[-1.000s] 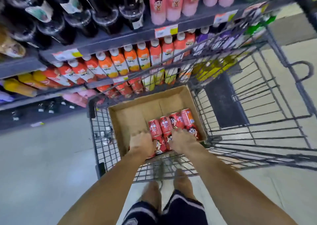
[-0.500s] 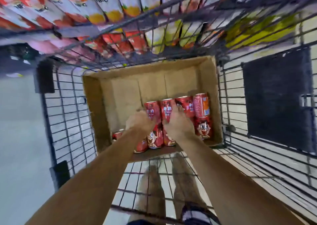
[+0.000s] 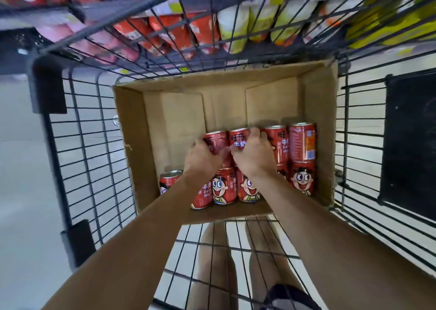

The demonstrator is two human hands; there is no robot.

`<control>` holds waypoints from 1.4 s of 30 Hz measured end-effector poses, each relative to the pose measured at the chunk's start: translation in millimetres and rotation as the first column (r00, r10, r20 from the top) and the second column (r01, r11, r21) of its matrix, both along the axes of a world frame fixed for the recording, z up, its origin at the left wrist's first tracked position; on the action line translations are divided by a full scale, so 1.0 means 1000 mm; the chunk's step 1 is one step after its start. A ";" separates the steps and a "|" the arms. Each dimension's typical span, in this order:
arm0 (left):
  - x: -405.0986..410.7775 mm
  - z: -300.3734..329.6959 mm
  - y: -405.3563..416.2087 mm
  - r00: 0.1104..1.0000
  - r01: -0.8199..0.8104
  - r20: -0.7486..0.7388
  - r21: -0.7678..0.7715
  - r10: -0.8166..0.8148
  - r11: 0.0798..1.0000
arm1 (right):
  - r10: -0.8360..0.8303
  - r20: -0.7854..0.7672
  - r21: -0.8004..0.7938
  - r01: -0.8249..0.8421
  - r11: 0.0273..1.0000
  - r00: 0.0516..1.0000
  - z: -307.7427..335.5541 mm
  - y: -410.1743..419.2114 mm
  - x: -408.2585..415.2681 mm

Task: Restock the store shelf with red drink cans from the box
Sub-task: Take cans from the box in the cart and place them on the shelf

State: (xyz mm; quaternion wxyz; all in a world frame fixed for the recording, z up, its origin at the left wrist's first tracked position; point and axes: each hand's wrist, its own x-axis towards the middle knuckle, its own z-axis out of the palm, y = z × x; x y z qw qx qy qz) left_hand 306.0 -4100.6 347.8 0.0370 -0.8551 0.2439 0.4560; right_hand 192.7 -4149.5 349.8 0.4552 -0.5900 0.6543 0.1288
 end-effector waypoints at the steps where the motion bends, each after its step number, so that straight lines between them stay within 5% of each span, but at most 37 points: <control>1: 0.001 -0.002 0.000 1.000 -0.011 -0.008 -0.002 0.011 1.000 | 0.007 -0.003 -0.002 -0.007 1.000 1.000 -0.002 0.000 0.000; 14: -0.003 -0.014 0.008 0.979 -0.201 -0.008 -0.122 0.201 0.972 | 0.174 -0.111 0.127 -0.160 0.979 0.978 -0.020 -0.023 0.013; 19: -0.004 -0.006 0.009 0.979 -0.199 -0.002 -0.159 0.202 0.967 | 0.096 -0.130 0.134 -0.079 0.988 0.987 -0.010 -0.022 0.015; 27: -0.006 0.034 0.022 0.966 -0.256 -0.081 -0.252 0.244 0.933 | 0.021 0.008 -0.055 -0.020 0.998 1.000 0.035 0.001 -0.004; 42: 0.053 0.181 0.087 0.878 -0.472 -0.205 -0.522 0.433 0.710 | 0.095 0.266 -0.233 -0.032 0.972 0.959 0.185 0.047 0.042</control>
